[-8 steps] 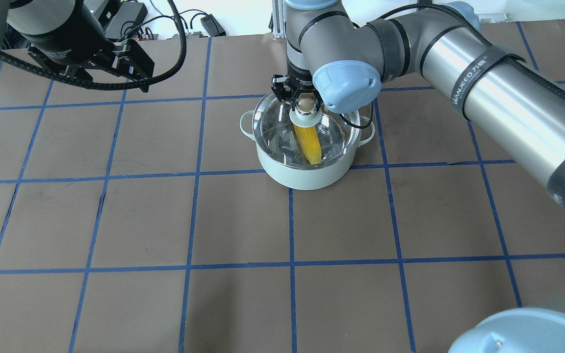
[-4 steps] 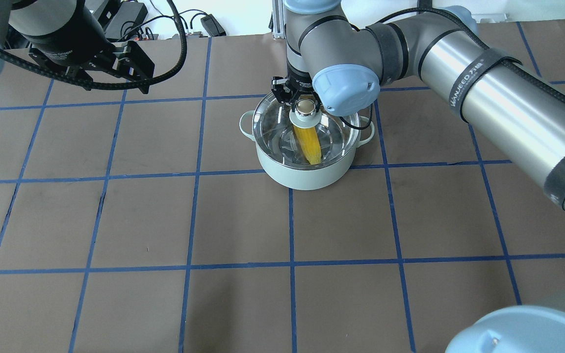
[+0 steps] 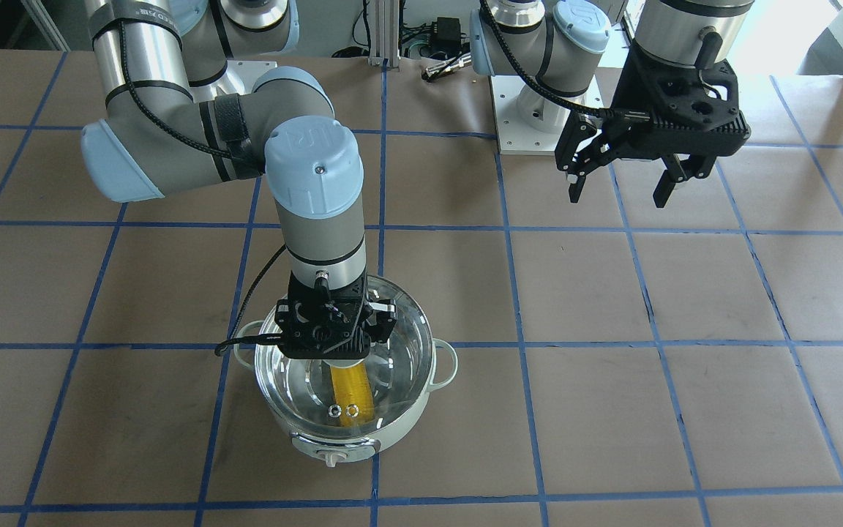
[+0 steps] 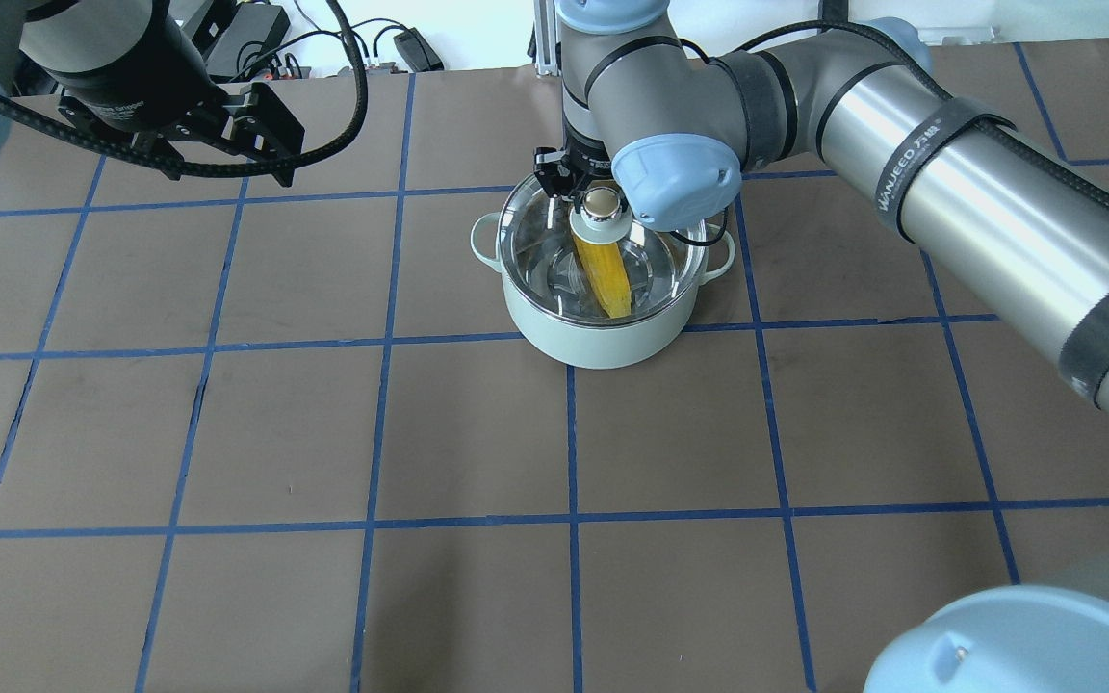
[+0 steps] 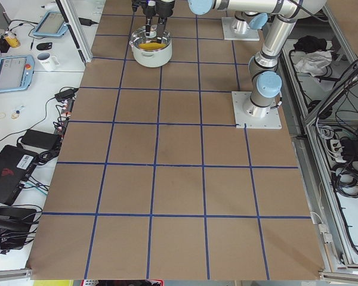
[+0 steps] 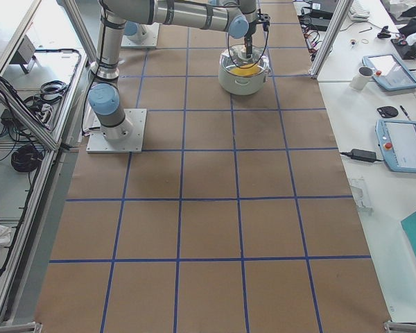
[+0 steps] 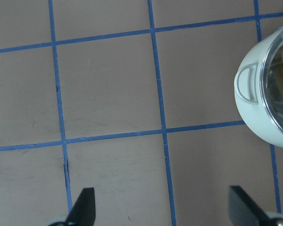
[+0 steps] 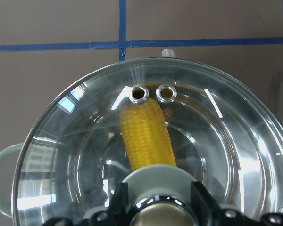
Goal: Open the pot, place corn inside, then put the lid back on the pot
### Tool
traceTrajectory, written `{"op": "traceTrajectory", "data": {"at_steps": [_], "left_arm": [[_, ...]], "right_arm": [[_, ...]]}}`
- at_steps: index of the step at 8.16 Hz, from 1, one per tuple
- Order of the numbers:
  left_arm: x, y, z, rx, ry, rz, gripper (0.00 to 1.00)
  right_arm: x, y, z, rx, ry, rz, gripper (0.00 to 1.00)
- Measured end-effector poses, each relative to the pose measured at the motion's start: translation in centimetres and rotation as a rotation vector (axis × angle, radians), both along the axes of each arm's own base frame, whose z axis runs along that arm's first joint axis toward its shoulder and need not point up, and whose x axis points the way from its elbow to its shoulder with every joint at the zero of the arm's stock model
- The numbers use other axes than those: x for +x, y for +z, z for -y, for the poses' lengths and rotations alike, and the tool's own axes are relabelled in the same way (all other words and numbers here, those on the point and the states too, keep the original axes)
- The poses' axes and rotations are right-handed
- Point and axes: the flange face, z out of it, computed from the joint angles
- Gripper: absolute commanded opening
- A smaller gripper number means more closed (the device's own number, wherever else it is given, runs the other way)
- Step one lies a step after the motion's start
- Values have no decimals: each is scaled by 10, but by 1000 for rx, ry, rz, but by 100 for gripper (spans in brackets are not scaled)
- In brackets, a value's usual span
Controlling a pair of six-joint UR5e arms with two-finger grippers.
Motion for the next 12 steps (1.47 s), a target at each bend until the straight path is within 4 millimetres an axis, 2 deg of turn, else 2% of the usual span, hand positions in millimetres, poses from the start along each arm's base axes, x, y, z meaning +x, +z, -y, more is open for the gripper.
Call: {"op": "traceTrajectory", "data": {"at_steps": [1,2,3,7,10,12], "left_arm": [[0,0,0,1,1,0,100],[0,-1,0,2,1,-1,100],[0,-1,0,2,1,-1,100],[0,-1,1,0,1,-4,100],[-1,-3,2,1,8,-10,100],[-2,0,1,-5,7,-15,100]], "right_arm": [[0,-1,0,-2,1,-1,49],[0,-2,0,-7,2,0,92],[0,-4,0,-14,2,2,100],[-1,-6,-2,-17,-2,2,100],[-4,18,-10,-46,-2,12,100],[-8,27,-13,-54,-2,11,100]]}}
